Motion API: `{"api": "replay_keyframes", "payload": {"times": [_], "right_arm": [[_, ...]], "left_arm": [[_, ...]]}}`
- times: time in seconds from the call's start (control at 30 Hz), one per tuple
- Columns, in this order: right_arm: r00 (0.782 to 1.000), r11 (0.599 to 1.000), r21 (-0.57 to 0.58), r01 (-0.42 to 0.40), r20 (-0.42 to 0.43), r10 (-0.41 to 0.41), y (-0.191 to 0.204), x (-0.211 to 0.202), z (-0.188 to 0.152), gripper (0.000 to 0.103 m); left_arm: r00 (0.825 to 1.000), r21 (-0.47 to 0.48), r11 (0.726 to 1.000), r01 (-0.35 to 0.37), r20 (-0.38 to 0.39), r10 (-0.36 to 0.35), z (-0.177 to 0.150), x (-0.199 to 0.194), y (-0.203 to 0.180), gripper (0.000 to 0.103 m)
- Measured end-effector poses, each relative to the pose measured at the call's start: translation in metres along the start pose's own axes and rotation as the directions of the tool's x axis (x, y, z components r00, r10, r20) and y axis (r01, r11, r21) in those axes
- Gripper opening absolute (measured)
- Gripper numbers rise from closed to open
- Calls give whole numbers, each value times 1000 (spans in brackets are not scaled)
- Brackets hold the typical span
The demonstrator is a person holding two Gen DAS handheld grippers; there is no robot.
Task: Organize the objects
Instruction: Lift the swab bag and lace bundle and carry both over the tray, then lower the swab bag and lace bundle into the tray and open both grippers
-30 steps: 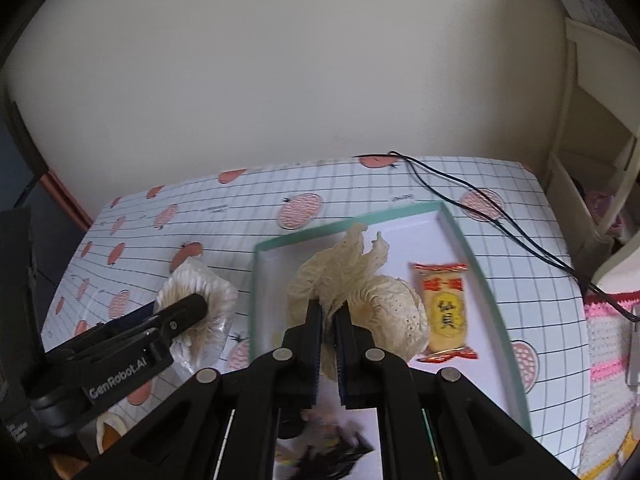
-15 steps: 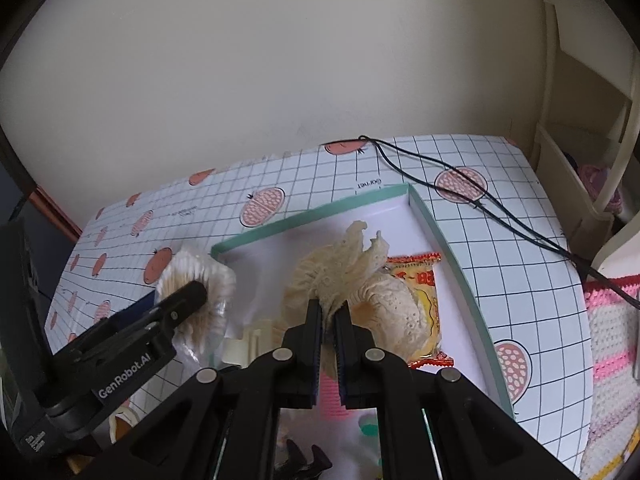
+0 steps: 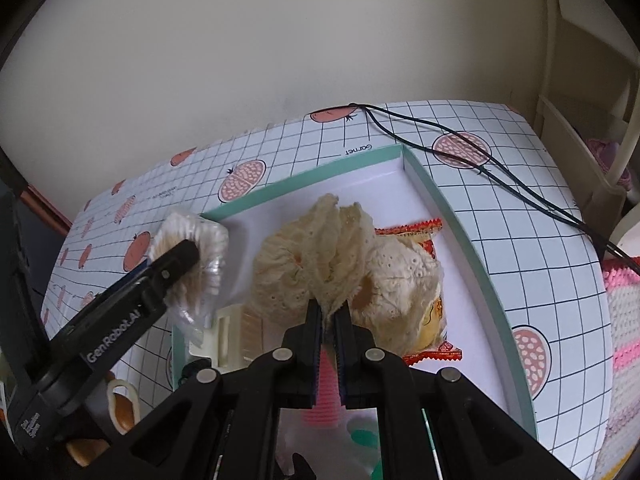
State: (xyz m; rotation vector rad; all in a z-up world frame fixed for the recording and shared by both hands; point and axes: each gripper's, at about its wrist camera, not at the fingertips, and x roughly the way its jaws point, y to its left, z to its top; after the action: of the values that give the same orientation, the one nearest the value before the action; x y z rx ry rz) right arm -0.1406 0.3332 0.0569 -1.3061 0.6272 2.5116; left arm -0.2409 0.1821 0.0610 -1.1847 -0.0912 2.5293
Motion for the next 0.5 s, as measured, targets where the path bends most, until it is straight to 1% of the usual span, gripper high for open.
{"api": "replay_keyframes", "payload": {"times": [0.2, 0.27, 0.3, 0.37, 0.4, 0.47, 0.5], "right_arm": [[1000, 1000, 5, 14, -17, -14, -1, 3, 0, 8], [999, 1000, -5, 24, -21, -24, 0, 3, 0, 8], [999, 999, -10, 30, -26, -31, 1, 3, 0, 9], [999, 999, -10, 34, -31, -35, 1, 4, 0, 11], [999, 999, -9, 35, -35, -35, 1, 5, 0, 13], [998, 999, -14, 40, -41, -40, 3, 5, 0, 20], [998, 999, -19, 45, -43, -46, 3, 5, 0, 26]], "left_arm": [[999, -14, 1000, 15, -42, -16, -3, 11, 0, 54], [998, -25, 999, 26, -58, -27, -2, 11, 0, 61], [997, -31, 999, 33, -62, -35, -1, 10, 1, 62], [996, -34, 999, 37, -74, -40, -1, 10, 1, 68], [996, -35, 999, 37, -81, -40, -1, 9, 1, 69], [995, -37, 999, 38, -91, -41, -1, 9, 1, 69], [994, -36, 999, 38, -100, -42, -1, 9, 1, 69]]}}
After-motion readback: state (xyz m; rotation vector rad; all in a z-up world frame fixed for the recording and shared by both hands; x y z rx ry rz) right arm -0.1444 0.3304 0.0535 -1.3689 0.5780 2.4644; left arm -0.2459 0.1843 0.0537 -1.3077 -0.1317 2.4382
